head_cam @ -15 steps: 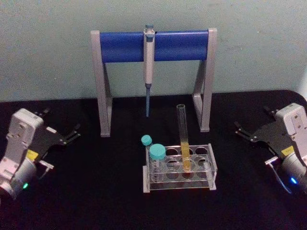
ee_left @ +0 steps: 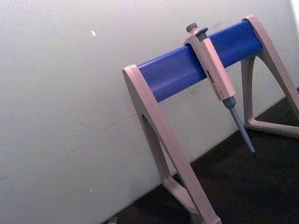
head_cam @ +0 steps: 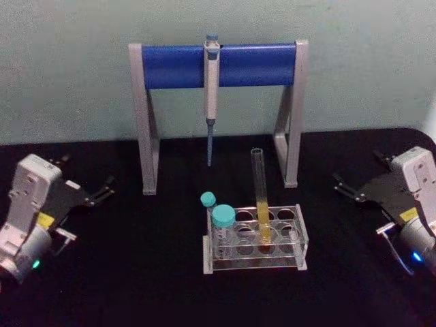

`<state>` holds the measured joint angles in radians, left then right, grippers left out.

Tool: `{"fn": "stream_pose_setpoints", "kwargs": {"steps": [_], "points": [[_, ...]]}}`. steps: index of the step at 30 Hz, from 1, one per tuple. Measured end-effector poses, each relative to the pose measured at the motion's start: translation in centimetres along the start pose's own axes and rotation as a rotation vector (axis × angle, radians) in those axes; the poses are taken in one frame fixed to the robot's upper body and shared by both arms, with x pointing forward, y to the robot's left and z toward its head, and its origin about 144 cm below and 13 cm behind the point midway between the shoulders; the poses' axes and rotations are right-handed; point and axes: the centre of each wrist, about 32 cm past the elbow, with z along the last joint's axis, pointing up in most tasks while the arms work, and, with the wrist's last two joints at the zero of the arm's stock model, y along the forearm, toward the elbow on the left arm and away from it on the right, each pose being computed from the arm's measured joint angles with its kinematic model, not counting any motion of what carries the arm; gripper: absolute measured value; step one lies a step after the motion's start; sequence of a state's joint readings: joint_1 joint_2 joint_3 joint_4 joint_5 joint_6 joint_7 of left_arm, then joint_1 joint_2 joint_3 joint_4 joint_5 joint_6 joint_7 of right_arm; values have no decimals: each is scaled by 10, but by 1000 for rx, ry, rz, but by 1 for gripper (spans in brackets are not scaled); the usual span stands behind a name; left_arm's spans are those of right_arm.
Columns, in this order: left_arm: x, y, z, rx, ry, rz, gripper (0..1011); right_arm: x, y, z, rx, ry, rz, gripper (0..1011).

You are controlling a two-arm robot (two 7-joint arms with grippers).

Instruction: Pick up the test tube from the test tube rack, shake it, then place it back into the test tube rack.

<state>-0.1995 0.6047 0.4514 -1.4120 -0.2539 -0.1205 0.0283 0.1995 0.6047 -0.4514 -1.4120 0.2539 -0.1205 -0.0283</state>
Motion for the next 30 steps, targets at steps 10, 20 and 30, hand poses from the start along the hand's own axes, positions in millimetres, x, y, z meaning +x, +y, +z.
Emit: {"fn": "stream_pose_setpoints", "kwargs": {"steps": [10, 20, 30], "points": [[0, 0, 0, 0, 0, 0, 1001, 0, 0, 0, 0, 0, 0, 1000], [0, 0, 0, 0, 0, 0, 1001, 0, 0, 0, 0, 0, 0, 1000], [0, 0, 0, 0, 0, 0, 1001, 0, 0, 0, 0, 0, 0, 1000]]}}
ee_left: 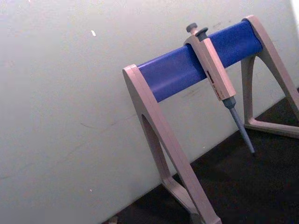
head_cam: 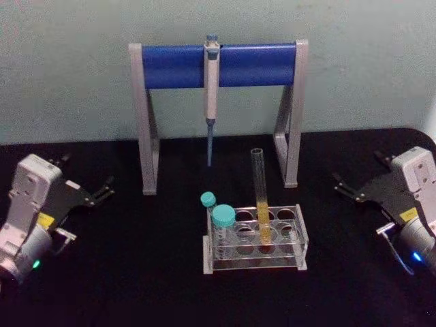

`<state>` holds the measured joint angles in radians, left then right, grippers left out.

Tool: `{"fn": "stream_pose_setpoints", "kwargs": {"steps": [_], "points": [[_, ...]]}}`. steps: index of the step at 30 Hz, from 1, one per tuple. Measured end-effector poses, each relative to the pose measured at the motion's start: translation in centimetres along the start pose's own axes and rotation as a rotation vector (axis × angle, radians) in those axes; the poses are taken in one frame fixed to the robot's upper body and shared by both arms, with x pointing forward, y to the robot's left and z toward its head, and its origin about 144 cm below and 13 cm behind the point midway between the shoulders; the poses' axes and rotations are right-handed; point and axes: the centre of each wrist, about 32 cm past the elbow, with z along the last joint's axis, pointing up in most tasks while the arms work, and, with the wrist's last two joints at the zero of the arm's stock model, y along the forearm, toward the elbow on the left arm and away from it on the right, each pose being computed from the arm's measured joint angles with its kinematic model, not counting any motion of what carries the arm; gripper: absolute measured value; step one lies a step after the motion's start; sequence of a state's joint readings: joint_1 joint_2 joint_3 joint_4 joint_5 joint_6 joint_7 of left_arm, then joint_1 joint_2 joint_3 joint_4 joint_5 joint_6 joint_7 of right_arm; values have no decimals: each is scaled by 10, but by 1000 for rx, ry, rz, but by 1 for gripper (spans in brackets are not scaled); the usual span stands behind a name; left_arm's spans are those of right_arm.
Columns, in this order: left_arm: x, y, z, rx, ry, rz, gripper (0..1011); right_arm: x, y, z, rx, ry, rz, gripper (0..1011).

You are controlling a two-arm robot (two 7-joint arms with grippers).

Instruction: Pick up the test tube from the test tube rack, shake it, then place it back into the test tube rack.

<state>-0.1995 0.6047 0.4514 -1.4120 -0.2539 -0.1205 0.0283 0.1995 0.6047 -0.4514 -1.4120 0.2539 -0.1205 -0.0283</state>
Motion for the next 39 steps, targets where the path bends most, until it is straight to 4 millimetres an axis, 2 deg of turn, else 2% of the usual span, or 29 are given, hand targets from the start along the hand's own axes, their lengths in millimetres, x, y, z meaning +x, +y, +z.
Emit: {"fn": "stream_pose_setpoints", "kwargs": {"steps": [17, 30, 39], "points": [[0, 0, 0, 0, 0, 0, 1001, 4, -3, 14, 106, 66, 70, 1000], [0, 0, 0, 0, 0, 0, 1001, 0, 0, 30, 202, 161, 276, 1000], [0, 0, 0, 0, 0, 0, 1001, -3, 4, 39, 201, 221, 408, 1000]]}}
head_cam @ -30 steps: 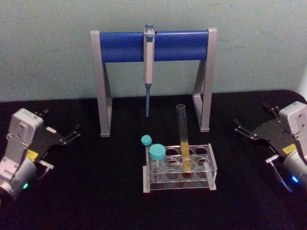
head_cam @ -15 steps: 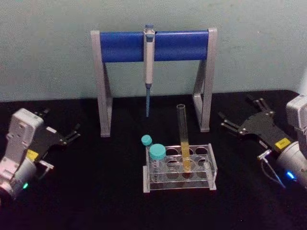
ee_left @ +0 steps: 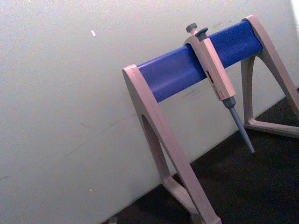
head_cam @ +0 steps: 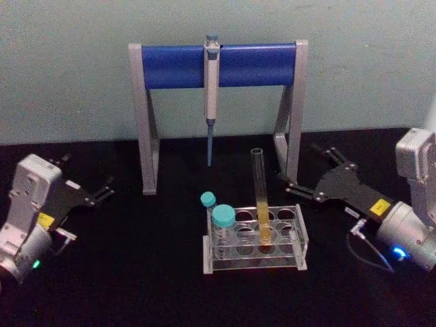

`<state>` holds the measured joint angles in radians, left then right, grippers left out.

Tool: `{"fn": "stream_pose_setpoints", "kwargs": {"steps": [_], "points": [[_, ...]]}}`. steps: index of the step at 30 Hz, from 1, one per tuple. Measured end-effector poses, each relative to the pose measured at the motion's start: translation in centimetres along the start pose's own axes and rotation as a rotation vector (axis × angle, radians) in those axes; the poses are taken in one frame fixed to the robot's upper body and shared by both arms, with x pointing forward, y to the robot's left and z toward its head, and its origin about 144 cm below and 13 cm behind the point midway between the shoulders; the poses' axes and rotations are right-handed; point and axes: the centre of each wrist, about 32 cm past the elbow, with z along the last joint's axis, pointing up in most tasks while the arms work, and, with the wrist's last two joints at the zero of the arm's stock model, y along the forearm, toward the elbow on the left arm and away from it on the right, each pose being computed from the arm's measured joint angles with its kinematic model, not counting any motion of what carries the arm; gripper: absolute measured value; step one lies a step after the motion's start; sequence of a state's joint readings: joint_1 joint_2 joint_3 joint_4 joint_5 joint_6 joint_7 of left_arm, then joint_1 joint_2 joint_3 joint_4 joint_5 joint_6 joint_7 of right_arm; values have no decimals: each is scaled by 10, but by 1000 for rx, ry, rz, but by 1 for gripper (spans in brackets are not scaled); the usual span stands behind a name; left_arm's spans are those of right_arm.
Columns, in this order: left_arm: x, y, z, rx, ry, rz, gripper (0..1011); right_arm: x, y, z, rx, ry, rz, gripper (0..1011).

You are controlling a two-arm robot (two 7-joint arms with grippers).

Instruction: Pick up the test tube from the test tube rack, shake it, then place it back into the test tube rack.

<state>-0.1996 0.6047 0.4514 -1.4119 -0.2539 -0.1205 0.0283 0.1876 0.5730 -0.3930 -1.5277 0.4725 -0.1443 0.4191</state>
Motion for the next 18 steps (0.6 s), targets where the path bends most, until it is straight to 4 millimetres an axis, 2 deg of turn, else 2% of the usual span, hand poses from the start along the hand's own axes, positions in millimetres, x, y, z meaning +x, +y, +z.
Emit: {"fn": "stream_pose_setpoints", "kwargs": {"steps": [18], "points": [[0, 0, 0, 0, 0, 0, 1001, 1, 35, 10, -101, 112, 107, 1000]]}}
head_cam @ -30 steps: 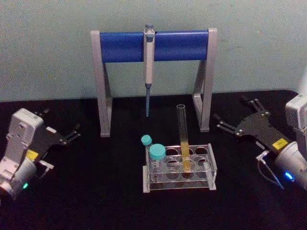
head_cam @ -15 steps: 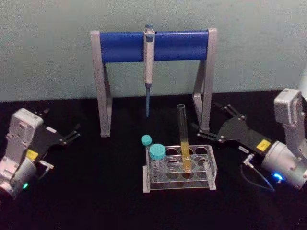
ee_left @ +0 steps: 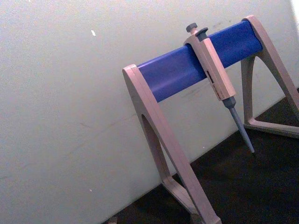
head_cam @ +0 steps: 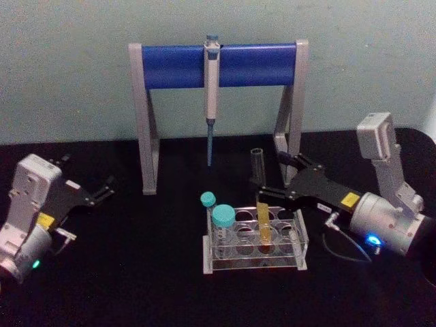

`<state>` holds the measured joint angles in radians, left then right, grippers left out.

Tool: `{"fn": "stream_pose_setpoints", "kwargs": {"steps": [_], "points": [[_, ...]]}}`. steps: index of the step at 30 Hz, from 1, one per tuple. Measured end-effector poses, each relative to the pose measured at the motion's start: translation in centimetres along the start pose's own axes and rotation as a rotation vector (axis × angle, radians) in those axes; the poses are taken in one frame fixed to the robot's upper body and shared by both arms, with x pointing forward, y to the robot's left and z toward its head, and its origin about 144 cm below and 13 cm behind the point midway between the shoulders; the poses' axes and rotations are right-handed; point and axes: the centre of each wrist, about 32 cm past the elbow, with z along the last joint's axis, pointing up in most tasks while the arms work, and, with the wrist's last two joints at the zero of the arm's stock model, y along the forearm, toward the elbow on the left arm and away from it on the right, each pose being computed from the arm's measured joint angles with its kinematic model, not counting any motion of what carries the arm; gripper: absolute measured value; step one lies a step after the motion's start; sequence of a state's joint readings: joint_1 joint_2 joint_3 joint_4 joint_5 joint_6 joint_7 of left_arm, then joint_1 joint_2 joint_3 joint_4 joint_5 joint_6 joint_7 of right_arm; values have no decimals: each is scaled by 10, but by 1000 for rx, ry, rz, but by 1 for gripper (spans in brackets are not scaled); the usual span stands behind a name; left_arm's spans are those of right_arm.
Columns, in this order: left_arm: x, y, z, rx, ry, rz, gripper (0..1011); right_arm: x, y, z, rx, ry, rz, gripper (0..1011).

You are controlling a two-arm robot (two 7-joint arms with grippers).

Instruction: Pick up the test tube from the test tube rack, shake it, then place it back into the test tube rack.

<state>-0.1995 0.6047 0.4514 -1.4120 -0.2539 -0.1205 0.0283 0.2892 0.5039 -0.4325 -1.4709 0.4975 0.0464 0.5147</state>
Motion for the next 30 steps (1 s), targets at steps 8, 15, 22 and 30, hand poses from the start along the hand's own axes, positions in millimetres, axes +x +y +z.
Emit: {"fn": "stream_pose_setpoints", "kwargs": {"steps": [8, 15, 22, 30], "points": [[0, 0, 0, 0, 0, 0, 1001, 2, 10, 1, -29, 9, 8, 1000], [0, 0, 0, 0, 0, 0, 1001, 5, 16, -2, -43, 19, 3, 1000], [0, 0, 0, 0, 0, 0, 1001, 6, 19, -4, -50, 22, 0, 1000], [0, 0, 0, 0, 0, 0, 1001, 6, 20, -5, -45, 22, -2, 1000]]}}
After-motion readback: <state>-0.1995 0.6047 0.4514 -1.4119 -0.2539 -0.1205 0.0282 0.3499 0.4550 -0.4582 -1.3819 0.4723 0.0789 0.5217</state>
